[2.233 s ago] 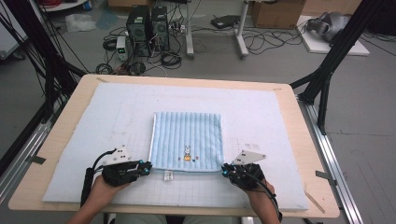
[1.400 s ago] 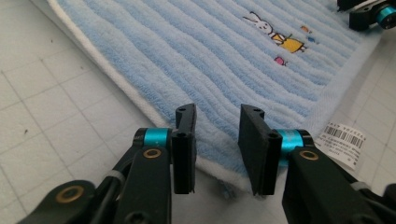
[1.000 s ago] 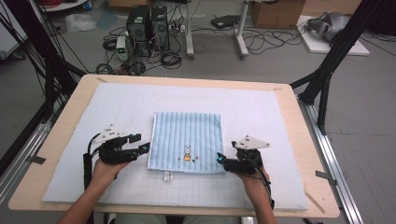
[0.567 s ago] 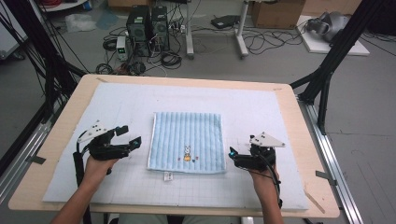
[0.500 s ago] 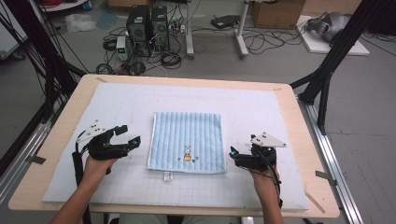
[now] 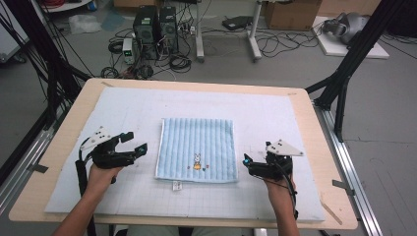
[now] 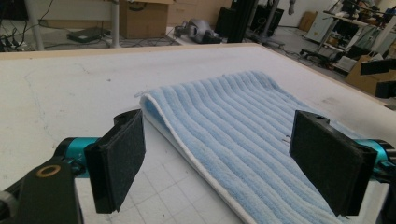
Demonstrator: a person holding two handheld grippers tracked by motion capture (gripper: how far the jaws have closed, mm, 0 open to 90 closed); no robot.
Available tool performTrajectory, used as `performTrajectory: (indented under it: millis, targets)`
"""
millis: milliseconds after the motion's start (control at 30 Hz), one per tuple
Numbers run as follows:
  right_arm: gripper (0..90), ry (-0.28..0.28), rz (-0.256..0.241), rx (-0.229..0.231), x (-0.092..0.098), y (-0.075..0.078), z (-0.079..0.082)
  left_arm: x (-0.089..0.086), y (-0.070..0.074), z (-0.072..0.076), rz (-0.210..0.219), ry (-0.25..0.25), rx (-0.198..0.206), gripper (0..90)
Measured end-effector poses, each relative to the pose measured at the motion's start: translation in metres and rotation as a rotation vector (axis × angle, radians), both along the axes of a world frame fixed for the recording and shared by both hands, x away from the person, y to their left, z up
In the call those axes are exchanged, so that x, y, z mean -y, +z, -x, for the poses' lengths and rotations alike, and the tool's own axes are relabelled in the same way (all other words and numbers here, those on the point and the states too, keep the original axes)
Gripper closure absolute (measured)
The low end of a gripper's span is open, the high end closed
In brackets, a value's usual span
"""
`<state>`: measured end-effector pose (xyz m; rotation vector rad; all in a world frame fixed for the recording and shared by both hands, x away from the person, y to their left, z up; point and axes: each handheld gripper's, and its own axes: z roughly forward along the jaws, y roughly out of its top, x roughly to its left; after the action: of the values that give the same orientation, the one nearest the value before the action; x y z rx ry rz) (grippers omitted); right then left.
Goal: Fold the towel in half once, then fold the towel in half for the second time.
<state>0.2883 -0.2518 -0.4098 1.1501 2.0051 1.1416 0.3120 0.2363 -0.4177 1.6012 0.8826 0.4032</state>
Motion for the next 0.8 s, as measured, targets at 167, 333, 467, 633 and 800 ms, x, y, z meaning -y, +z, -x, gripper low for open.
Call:
performTrajectory:
  millis: [167,333,467,633,800]
  targets:
    - [10.7,0.002,0.000,-0.009,0.001,-0.002,-0.002,-0.002,-0.001,0.000,-0.005,0.005,-0.006,18.9]
    - [10.8,0.007,0.003,-0.016,-0.001,-0.003,-0.002,-0.004,-0.002,-0.003,-0.008,0.009,-0.014,19.4]
    - [10.7,0.004,0.003,-0.023,0.001,-0.004,-0.001,-0.004,-0.004,-0.004,-0.022,0.016,-0.023,19.5]
    - [10.7,0.014,0.005,-0.027,0.000,-0.005,-0.001,-0.003,-0.002,-0.008,-0.012,0.029,-0.036,17.7]
    - [10.7,0.010,-0.009,-0.029,0.003,-0.003,0.001,0.002,-0.001,-0.021,-0.012,0.037,-0.056,17.7]
